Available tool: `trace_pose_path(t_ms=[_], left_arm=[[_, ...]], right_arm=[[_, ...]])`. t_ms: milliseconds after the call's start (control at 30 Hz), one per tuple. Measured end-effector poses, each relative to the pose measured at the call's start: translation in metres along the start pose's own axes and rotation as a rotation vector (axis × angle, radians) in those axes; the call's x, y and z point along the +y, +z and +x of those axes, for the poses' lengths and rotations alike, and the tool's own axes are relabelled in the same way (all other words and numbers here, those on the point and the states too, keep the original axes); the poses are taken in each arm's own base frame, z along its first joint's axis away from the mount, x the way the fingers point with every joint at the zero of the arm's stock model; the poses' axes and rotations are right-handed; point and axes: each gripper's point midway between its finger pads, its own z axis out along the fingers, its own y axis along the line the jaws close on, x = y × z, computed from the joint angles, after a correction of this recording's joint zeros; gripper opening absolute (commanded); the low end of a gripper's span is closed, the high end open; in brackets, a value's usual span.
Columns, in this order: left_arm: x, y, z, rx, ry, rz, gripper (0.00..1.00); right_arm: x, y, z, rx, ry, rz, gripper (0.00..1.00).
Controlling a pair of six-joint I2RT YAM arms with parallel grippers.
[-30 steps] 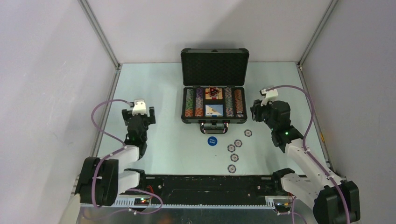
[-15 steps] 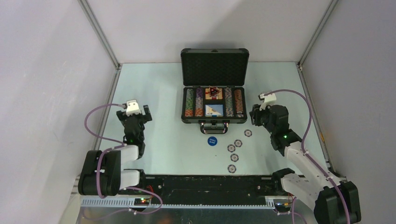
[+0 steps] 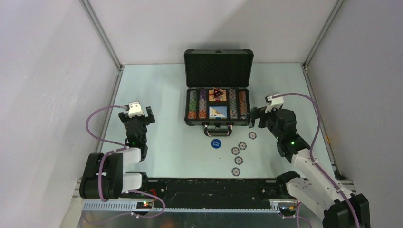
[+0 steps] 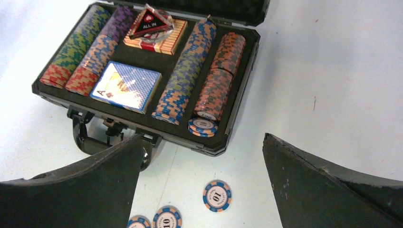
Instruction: Pack up texas hold em set
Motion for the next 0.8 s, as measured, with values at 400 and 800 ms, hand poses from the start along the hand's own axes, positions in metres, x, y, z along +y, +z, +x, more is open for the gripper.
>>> trace_pose_path(t_ms=[400,800], left_arm=[[0.000,0.000,0.000,0.000,-0.005,0.000,1.00],[0.000,0.000,0.000,0.000,-0.005,0.000,1.00]], right_arm=[[0.000,-0.018,-0.007,0.005,0.019,0.019,1.00],[-0.019,-0.008,0.006,0.111,0.113,0.103,0.99]])
